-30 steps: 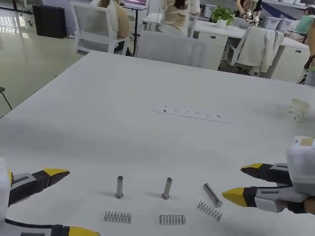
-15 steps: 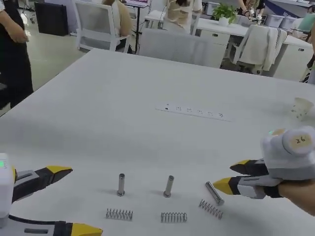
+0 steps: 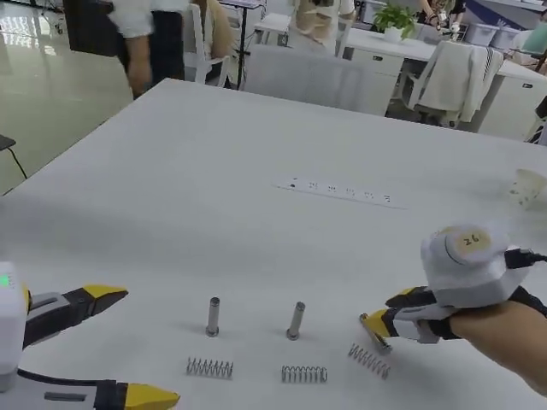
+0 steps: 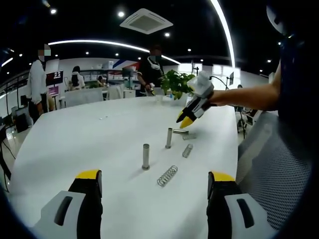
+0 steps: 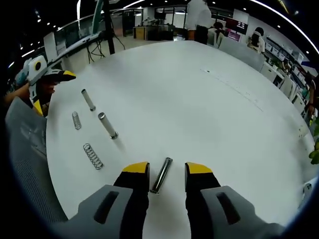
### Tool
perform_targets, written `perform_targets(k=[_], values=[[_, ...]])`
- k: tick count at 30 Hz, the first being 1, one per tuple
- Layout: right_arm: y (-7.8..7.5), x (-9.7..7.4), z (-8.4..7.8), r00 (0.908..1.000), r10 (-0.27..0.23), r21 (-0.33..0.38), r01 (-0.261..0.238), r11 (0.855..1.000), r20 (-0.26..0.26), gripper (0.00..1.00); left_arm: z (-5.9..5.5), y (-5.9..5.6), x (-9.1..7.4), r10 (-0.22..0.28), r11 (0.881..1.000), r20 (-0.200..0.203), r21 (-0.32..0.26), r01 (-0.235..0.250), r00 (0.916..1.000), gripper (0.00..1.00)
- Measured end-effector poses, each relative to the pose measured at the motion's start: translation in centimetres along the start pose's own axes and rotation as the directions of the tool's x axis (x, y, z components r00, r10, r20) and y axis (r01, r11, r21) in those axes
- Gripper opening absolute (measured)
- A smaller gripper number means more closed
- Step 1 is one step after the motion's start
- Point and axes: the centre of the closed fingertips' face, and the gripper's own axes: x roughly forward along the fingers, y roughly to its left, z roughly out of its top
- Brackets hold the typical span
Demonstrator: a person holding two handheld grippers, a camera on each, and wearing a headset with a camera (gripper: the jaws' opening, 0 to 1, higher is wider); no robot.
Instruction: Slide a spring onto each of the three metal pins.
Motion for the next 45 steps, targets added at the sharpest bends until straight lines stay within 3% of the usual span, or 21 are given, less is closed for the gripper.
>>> perform_targets(k=[14, 33, 45], values=[[-0.1, 1.5, -0.7, 0.9973, -0.033, 0.051, 0.036, 0.998, -0.066, 0.14, -0.2, 0.2, -0.1, -0.005, 1.0, -0.001, -0.001, 0.005, 1.0, 0.83], [-0.4, 2.6, -1.1, 0.9912, -0.047, 0.088, 0.058, 0.994, -0.124, 0.09, -0.6, 0.3, 0.0, -0.01, 1.0, -0.008, -0.01, 0.01, 0.9999, 0.82], [-0.1, 2.9, -1.3, 0.9862, -0.06, 0.061, 0.07, 0.996, -0.154, 0.07, -0.7, 0.4, -0.1, -0.009, 1.0, -0.015, -0.01, 0.009, 0.9998, 0.81]])
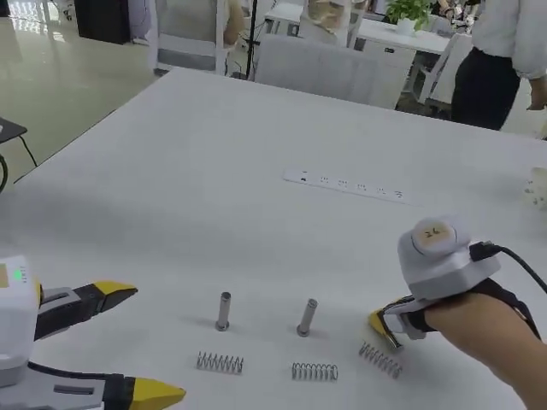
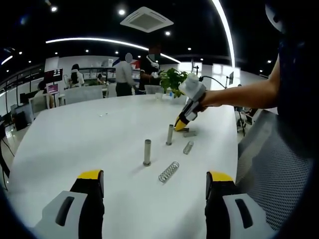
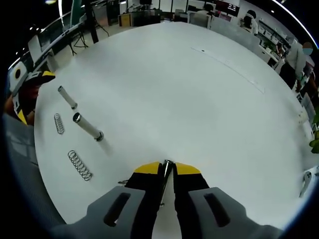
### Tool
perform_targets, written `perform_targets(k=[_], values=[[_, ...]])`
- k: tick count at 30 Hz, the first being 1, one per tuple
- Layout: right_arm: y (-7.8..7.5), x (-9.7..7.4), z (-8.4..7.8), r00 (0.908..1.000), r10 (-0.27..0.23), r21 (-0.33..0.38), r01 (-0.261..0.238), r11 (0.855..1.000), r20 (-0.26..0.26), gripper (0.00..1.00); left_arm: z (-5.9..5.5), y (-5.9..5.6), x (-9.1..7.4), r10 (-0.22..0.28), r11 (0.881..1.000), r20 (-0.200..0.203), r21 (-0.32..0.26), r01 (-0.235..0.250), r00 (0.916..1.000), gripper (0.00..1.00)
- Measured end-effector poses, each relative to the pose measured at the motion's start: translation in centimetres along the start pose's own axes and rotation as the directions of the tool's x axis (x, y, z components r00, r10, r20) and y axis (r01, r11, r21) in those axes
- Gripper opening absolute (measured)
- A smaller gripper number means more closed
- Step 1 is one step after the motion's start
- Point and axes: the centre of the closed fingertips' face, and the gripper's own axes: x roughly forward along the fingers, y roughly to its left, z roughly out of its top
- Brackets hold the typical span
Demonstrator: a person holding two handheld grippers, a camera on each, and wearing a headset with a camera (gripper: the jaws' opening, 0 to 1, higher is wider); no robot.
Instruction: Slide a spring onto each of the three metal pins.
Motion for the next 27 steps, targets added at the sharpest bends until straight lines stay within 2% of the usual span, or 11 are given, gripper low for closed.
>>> perform_targets(k=[8, 13, 27], values=[[0.1, -0.1, 0.0, 0.9996, -0.023, -0.014, 0.023, 1.0, -0.016, 0.06, 0.4, 0.0, 0.1, 0.003, 1.0, 0.011, 0.0, -0.003, 0.9999, 0.8], [0.1, -0.3, -0.2, 0.9996, -0.019, -0.006, 0.019, 1.0, -0.018, 0.06, 0.4, 0.1, 0.0, 0.005, 1.0, 0.01, 0.003, -0.005, 0.9999, 0.79], [0.7, -3.3, 0.8, 0.9986, -0.006, 0.002, 0.006, 1.0, 0.053, 0.05, 1.1, -0.2, 0.0, 0.001, 1.0, 0.017, 0.021, -0.001, 0.9999, 0.79]])
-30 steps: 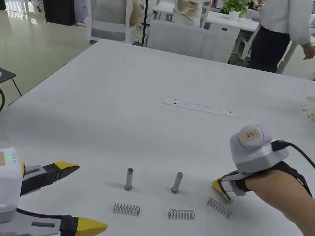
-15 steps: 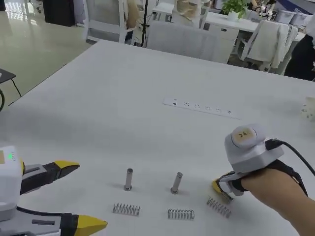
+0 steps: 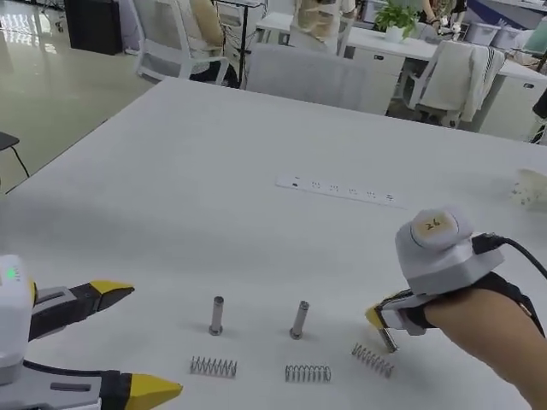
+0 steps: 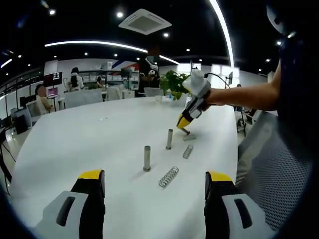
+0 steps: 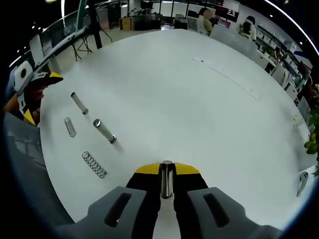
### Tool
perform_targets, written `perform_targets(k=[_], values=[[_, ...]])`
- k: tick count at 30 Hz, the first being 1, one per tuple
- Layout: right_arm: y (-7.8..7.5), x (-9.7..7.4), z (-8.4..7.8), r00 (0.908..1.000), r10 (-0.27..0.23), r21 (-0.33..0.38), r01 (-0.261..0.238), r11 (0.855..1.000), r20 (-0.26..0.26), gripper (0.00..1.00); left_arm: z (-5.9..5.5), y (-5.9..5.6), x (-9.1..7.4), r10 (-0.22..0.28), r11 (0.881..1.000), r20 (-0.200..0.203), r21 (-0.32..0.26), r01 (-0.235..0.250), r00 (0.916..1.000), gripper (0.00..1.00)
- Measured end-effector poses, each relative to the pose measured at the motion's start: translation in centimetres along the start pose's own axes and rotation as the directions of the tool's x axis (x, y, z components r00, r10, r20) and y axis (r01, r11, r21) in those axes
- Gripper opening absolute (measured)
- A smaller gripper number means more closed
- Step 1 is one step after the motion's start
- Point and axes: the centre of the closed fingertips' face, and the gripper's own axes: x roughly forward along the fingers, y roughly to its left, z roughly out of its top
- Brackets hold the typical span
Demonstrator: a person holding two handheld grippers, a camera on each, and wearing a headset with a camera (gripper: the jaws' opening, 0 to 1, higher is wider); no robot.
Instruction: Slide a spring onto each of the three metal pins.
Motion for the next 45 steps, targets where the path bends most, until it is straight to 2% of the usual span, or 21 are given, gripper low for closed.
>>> perform_targets(k=[9, 31, 45], values=[[0.3, -1.2, -0.3, 0.9995, 0.007, 0.018, -0.008, 1.0, 0.029, 0.05, 0.7, -0.4, 0.3, -0.009, 1.0, 0.005, 0.017, 0.008, 1.0, 0.79], [0.8, -2.8, -1.5, 0.9967, 0.036, 0.077, -0.042, 0.996, 0.072, 0.06, 1.0, -0.9, 0.2, -0.015, 0.999, 0.008, 0.033, 0.015, 0.9998, 0.78], [0.9, -3.4, -2.2, 0.9955, 0.042, 0.037, -0.045, 0.998, 0.086, 0.06, 1.1, -1.2, 0.3, -0.021, 0.999, 0.008, 0.035, 0.021, 0.9997, 0.78]])
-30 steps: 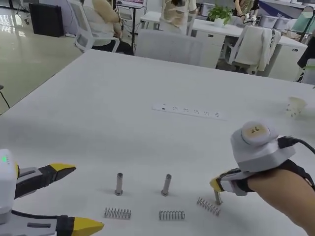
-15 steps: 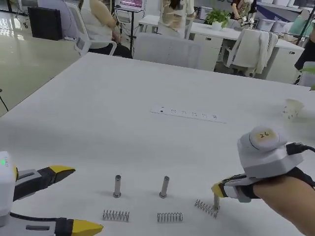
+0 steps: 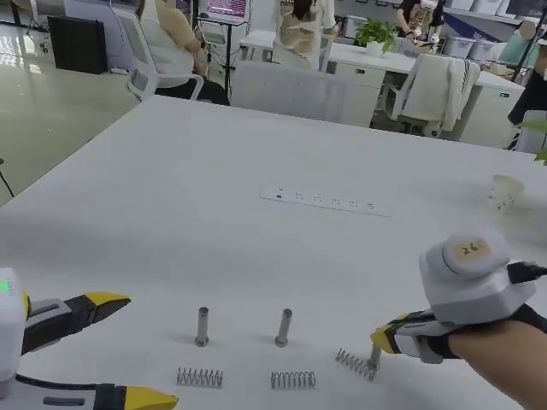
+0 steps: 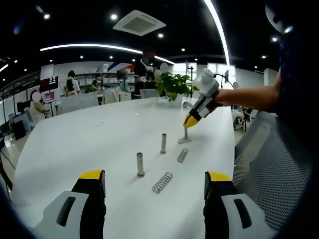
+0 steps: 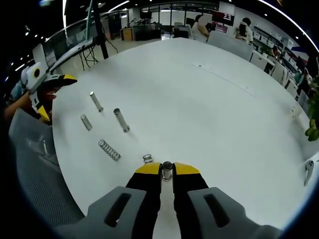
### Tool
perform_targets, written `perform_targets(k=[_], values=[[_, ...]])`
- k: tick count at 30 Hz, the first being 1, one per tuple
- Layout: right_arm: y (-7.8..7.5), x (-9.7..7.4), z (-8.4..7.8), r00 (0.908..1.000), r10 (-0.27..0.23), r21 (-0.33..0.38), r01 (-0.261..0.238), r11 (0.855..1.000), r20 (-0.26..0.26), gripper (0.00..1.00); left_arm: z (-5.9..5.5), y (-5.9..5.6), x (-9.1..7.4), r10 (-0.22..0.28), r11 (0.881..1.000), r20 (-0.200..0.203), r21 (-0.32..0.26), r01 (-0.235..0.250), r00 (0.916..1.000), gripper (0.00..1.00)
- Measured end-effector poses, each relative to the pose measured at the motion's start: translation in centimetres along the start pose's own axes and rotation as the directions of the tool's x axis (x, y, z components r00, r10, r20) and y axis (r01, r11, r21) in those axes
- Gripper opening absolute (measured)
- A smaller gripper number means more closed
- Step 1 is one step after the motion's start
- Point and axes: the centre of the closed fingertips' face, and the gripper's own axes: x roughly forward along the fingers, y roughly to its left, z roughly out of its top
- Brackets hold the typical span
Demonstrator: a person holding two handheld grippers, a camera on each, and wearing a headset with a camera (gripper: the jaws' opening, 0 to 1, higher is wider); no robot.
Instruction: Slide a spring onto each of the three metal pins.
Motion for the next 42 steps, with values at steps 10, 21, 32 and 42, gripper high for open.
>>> perform_targets(k=[10, 21, 32, 42], values=[[0.0, -0.2, -0.3, 1.0, 0.0, -0.008, 0.0, 1.0, -0.006, 0.06, 0.0, 0.0, 0.1, -0.002, 1.0, 0.001, 0.001, 0.002, 1.0, 0.78], [0.0, -0.1, -0.7, 0.9999, 0.003, -0.007, -0.003, 1.0, -0.011, 0.07, -0.1, -0.1, 0.2, -0.006, 1.0, 0.0, 0.001, 0.006, 1.0, 0.78], [0.0, -0.3, -0.8, 1.0, 0.003, -0.009, -0.003, 1.0, -0.007, 0.09, 0.0, 0.0, 0.2, -0.011, 1.0, 0.0, 0.004, 0.011, 0.9999, 0.78], [0.2, -0.7, -1.6, 0.9999, 0.001, -0.014, -0.001, 1.0, -0.016, 0.11, -0.1, -0.1, 0.4, -0.016, 1.0, -0.002, 0.006, 0.016, 0.9999, 0.78]])
